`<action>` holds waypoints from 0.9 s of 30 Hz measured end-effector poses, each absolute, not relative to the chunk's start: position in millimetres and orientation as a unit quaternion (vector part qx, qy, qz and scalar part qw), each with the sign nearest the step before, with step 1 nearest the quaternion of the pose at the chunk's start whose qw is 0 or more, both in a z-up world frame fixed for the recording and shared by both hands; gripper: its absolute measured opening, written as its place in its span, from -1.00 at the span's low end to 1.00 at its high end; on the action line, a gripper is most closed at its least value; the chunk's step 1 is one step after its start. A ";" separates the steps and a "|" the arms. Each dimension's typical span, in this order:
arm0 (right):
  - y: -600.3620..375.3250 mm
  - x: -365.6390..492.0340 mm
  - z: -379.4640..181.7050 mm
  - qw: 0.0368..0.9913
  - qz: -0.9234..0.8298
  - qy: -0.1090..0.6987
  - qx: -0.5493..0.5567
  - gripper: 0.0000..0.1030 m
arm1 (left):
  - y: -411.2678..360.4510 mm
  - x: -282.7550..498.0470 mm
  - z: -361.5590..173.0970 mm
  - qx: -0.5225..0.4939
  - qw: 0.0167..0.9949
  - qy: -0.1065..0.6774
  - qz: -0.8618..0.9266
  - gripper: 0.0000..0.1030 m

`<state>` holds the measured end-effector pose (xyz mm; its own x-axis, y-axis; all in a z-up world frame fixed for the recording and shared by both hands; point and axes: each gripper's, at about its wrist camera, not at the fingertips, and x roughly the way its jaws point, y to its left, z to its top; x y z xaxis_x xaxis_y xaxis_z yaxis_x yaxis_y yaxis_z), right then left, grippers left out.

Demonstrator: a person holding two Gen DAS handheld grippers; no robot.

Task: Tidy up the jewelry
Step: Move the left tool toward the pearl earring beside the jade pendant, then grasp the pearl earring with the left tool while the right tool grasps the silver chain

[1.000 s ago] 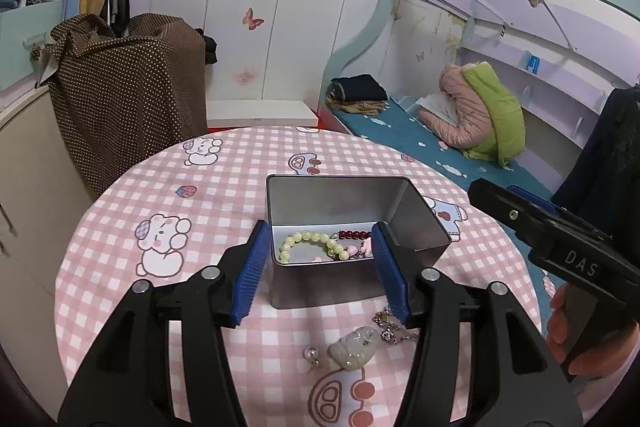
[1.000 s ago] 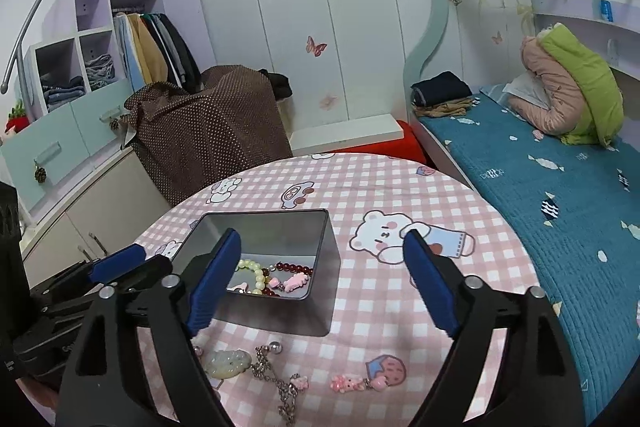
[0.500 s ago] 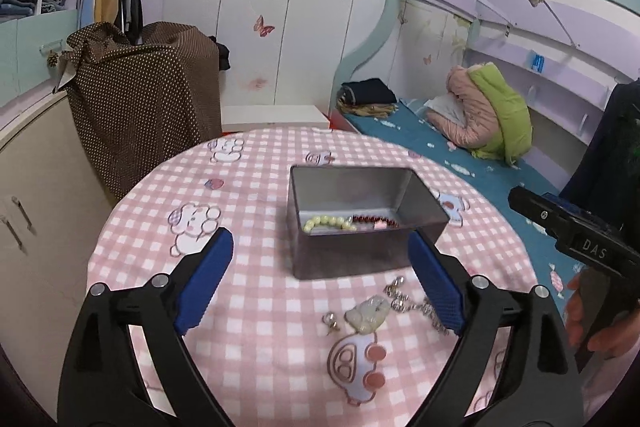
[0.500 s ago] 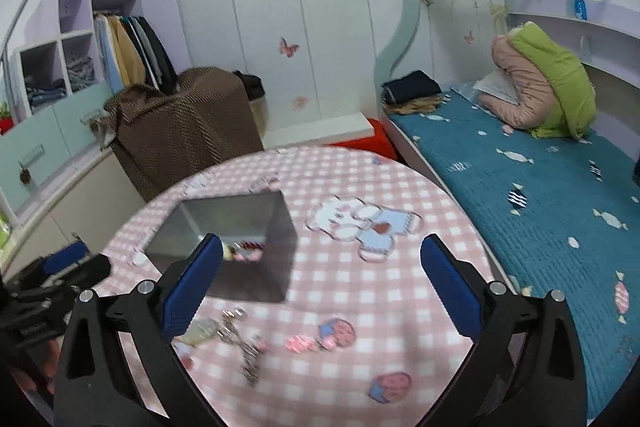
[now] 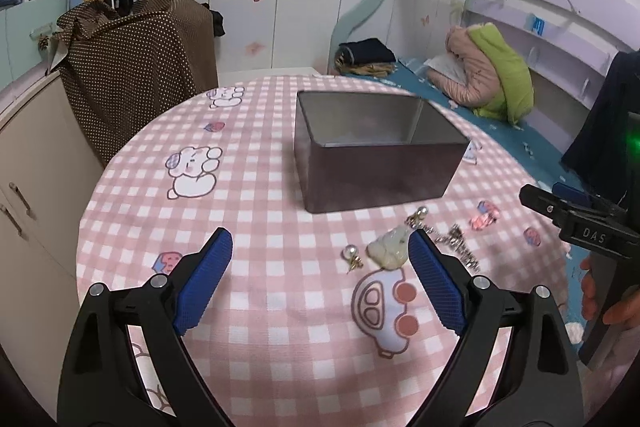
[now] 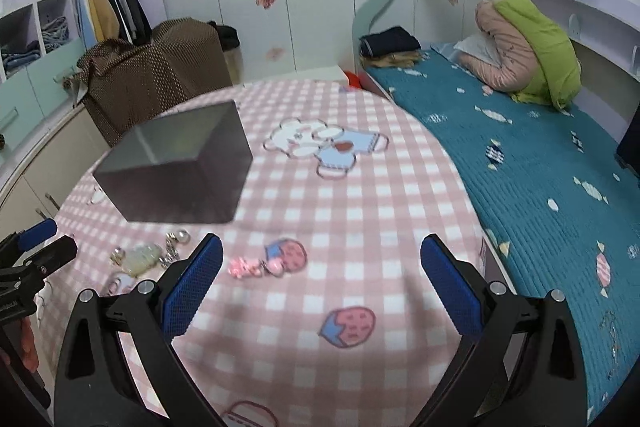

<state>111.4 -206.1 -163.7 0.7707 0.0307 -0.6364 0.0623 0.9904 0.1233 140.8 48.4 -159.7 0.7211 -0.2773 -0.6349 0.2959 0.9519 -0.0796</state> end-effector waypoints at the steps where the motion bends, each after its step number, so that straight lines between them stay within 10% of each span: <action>1: -206.3 111.6 -166.0 0.937 -0.009 0.342 0.068 0.85 | 47.8 142.5 -161.9 0.016 0.926 0.343 -0.155 0.74; 6: -206.5 112.6 -172.7 0.934 -0.012 0.351 0.064 0.85 | 44.9 154.6 -174.7 0.015 0.918 0.364 -0.153 0.67; 27: -148.1 134.1 -157.0 0.932 0.086 0.350 0.029 0.83 | 36.2 181.9 -196.9 -0.016 0.882 0.416 -0.220 -0.79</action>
<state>134.1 -148.1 -157.0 0.7407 0.1807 -0.6471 -0.1398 0.9835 0.1146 181.9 36.2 -196.9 0.5574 -0.4020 -0.7264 0.3755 0.9024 -0.2113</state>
